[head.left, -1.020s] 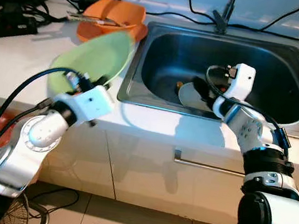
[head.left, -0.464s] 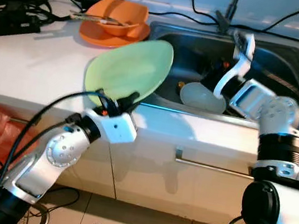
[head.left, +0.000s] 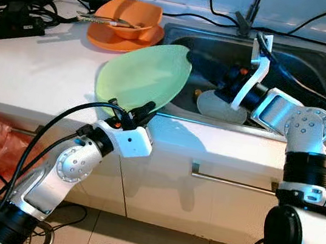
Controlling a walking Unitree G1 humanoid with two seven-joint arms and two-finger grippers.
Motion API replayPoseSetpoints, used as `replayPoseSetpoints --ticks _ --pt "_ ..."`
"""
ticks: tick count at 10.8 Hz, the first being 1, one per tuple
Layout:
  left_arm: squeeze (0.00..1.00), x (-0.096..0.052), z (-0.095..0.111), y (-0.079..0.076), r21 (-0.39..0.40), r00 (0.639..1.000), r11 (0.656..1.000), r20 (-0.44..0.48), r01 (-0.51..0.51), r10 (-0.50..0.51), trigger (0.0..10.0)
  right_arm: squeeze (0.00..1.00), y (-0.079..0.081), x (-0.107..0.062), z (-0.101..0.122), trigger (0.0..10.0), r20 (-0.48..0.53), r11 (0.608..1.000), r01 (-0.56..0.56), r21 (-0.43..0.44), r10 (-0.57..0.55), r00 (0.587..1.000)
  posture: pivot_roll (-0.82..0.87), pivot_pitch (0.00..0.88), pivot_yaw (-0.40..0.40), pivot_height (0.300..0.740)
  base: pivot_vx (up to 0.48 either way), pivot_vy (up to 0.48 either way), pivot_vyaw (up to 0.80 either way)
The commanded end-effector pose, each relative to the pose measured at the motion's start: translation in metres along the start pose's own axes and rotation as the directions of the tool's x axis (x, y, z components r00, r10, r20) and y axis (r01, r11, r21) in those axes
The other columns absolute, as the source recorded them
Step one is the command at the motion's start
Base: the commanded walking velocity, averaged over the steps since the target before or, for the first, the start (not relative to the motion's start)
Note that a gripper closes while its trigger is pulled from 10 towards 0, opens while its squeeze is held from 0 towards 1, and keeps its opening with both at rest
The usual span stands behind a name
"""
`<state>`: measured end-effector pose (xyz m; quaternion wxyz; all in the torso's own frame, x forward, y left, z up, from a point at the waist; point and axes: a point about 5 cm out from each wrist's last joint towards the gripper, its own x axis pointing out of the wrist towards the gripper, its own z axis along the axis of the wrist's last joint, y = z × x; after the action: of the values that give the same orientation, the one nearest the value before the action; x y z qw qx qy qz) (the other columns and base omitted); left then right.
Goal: Kitchen organization
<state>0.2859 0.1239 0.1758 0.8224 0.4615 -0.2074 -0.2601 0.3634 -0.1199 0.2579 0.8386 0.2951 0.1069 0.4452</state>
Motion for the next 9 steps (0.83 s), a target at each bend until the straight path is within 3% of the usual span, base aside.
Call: replayPoseSetpoints --ticks 1,3,7,8,9 --pt "0.00 0.002 0.009 0.013 0.033 0.996 0.997 0.057 -0.069 0.067 0.0 0.00 0.005 0.003 -0.005 10.0 -0.024 1.000 -0.031 0.000 0.031 0.999 0.12 0.075 0.032 0.740 0.000 0.000 0.00" --pt "0.00 0.003 0.011 0.015 0.035 0.994 0.996 0.070 -0.084 0.081 0.0 0.00 0.006 0.008 -0.009 10.0 -0.043 1.000 -0.030 0.001 0.030 0.999 0.12 0.076 0.031 0.740 0.000 0.000 0.00" --pt "0.00 0.003 0.022 0.017 0.035 0.984 0.990 0.122 -0.133 0.128 0.0 0.00 0.009 0.032 -0.019 10.0 -0.127 0.999 0.046 -0.021 -0.048 0.991 0.12 0.095 0.019 0.740 0.000 0.000 0.00" --pt "0.00 0.002 0.022 0.018 0.033 0.983 0.989 0.118 -0.144 0.139 0.0 0.00 0.008 0.036 -0.019 10.0 -0.132 0.996 0.071 -0.061 -0.079 0.988 0.12 0.098 0.014 0.740 0.000 0.000 0.00" --pt "0.00 0.002 0.020 0.018 0.031 0.984 0.989 0.108 -0.147 0.142 0.0 0.00 0.007 0.035 -0.004 10.0 -0.050 0.990 0.088 -0.110 -0.094 0.994 0.12 0.097 0.011 0.740 0.000 0.000 0.00"
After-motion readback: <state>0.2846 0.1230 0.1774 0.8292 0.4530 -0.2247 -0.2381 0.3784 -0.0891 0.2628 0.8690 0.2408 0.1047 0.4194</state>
